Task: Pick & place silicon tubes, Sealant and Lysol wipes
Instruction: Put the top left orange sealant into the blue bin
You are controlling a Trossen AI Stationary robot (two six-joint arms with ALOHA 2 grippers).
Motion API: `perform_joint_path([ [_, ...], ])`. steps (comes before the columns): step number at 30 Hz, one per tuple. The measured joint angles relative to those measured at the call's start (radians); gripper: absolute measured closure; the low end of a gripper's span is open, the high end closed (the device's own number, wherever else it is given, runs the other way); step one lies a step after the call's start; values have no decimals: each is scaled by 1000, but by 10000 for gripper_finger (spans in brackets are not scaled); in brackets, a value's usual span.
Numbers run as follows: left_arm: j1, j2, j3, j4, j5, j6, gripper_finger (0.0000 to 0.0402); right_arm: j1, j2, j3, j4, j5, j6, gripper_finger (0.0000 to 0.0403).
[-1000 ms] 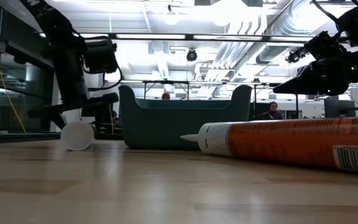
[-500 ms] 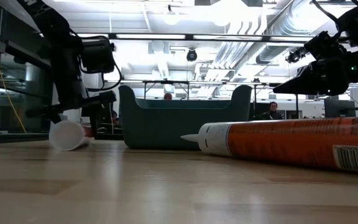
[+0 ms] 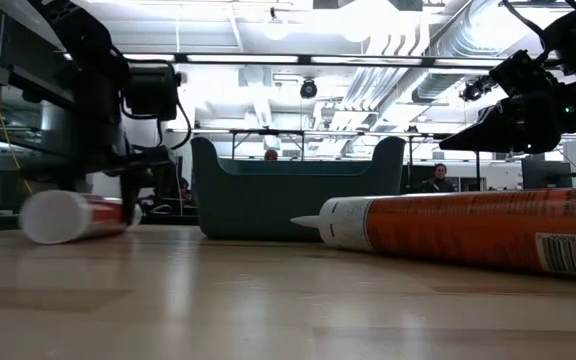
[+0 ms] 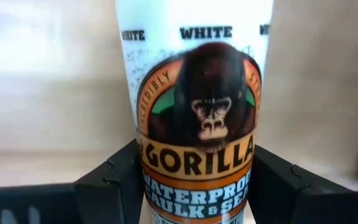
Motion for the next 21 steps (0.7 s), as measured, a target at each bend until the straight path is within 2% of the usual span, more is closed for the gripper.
perform_joint_path([
  [6, -16, 6, -8, -162, 77, 76, 180, 0, 0, 0, 0, 0, 0, 402],
  [11, -69, 6, -9, -209, 31, 85, 177, 0, 0, 0, 0, 0, 0, 402],
  [21, -178, 4, -6, -184, -104, 151, 188, 0, 0, 0, 0, 0, 0, 402],
])
